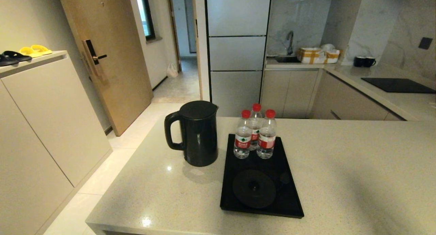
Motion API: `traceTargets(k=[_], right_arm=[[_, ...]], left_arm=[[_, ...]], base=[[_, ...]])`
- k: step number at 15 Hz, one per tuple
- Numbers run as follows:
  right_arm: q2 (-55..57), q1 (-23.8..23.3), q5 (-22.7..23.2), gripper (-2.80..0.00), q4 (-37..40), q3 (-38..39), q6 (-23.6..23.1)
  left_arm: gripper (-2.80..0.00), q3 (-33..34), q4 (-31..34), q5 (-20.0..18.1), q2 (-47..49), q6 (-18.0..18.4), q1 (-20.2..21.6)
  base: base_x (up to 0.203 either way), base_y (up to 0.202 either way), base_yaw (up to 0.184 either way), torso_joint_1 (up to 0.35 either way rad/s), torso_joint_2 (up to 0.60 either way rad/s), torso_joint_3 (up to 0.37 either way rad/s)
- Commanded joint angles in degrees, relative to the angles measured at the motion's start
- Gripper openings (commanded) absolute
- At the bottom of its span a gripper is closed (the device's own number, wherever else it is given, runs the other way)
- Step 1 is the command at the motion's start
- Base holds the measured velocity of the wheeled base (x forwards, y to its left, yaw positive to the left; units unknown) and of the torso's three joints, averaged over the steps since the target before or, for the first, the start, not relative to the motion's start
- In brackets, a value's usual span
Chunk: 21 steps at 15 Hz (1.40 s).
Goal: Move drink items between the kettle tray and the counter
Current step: Return the kettle to its original position
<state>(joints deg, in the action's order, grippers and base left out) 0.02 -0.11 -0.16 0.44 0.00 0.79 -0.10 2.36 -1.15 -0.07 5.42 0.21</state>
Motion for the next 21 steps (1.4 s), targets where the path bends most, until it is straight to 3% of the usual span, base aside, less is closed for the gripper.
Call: traceTargets(k=[1,18,20,21], right_arm=[[0.03,-0.01,0.04,-2.8,0.0,0.0,0.0],[-0.02,0.02,-0.01,-2.8,0.0,0.0,0.0],[-0.01,0.02,0.01,-2.8,0.0,0.0,0.0],[0.05,-0.02,0.03,-2.8,0.0,0.0,0.0]], left_arm=[[-2.8,0.01,0.01,0.0,0.07,0.02,0.03],[-2.8,-0.05,0.13,-0.17,0.13,0.66,0.06],[-2.8,-1.72,4.15,-0.12,0.33,1.94,0.06],[-2.8,-3.58,9.76,-0.12,0.46,1.97,0.06]], base=[[0.0,0.0,0.0,0.0,0.0,0.0],[0.0,0.0,0.0,0.0,0.0,0.0],[0.0,0.0,0.0,0.0,0.0,0.0],[0.0,0.0,0.0,0.0,0.0,0.0]])
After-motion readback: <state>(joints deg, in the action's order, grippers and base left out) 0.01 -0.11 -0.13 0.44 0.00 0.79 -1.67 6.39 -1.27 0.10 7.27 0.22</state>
